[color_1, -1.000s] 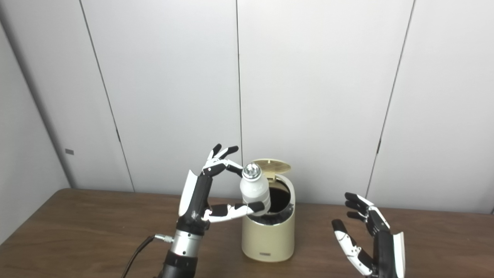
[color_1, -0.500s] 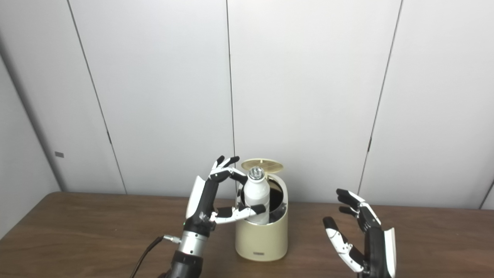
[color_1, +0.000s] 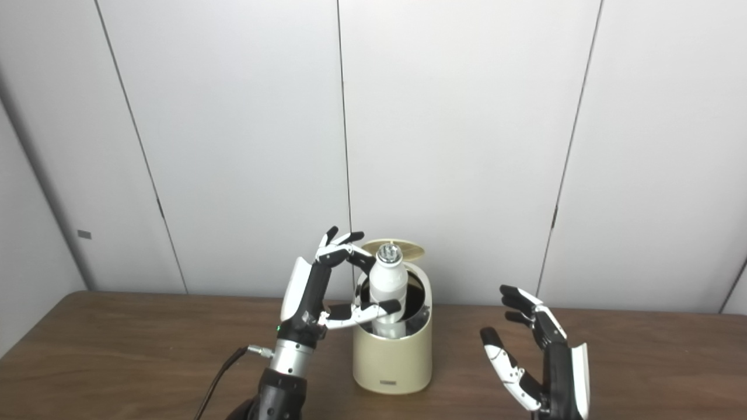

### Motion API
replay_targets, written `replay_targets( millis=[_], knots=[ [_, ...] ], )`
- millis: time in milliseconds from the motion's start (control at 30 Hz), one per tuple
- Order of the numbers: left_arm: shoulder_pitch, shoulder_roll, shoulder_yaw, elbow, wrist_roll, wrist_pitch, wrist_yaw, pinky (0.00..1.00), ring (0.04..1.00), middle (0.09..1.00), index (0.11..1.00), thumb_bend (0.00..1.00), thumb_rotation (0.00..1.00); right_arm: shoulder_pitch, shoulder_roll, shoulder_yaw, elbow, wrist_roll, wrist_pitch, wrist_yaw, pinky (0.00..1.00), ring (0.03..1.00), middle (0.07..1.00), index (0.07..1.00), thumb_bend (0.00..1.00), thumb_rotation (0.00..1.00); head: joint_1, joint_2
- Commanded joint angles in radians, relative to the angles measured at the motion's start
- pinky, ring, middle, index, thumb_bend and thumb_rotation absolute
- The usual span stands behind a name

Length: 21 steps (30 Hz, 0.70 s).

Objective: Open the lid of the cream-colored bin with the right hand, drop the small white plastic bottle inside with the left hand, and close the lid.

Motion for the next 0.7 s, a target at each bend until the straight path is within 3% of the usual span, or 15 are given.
replay_targets(
  millis=[0,200,300,467,667],
  knots=[
    [-0.067,0.009,0.001,-0.011,-0.003,-0.021,0.017,1.00,0.841,0.523,0.446,0.52,0.00,-0.030,0.001,0.004,-0.022,-0.010,-0.036,-0.012,0.66,0.739,0.757,0.719,0.31,0.48,0.001,0.000],
    [-0.080,0.021,-0.013,0.006,-0.005,-0.021,0.023,1.00,0.846,0.492,0.477,0.52,0.00,-0.023,0.005,0.001,-0.029,-0.046,-0.036,-0.019,0.66,0.744,0.759,0.715,0.31,0.52,-0.011,-0.005],
    [-0.087,0.030,-0.027,0.023,-0.011,-0.021,0.029,1.00,0.843,0.519,0.453,0.52,0.00,-0.017,0.011,0.000,-0.035,-0.048,-0.036,-0.019,0.67,0.746,0.756,0.714,0.31,0.52,-0.021,-0.007],
    [-0.097,0.039,-0.044,0.056,-0.018,-0.021,0.034,1.00,0.842,0.495,0.467,0.52,0.00,-0.008,0.022,-0.005,-0.050,-0.058,-0.034,-0.015,0.62,0.713,0.750,0.713,0.31,0.53,-0.029,-0.003],
    [-0.102,0.048,-0.081,0.088,-0.053,-0.021,0.046,1.00,0.839,0.481,0.482,0.52,0.00,-0.006,0.023,-0.010,-0.049,-0.041,-0.035,-0.007,0.68,0.745,0.756,0.732,0.33,0.55,-0.032,-0.001]
  ],
)
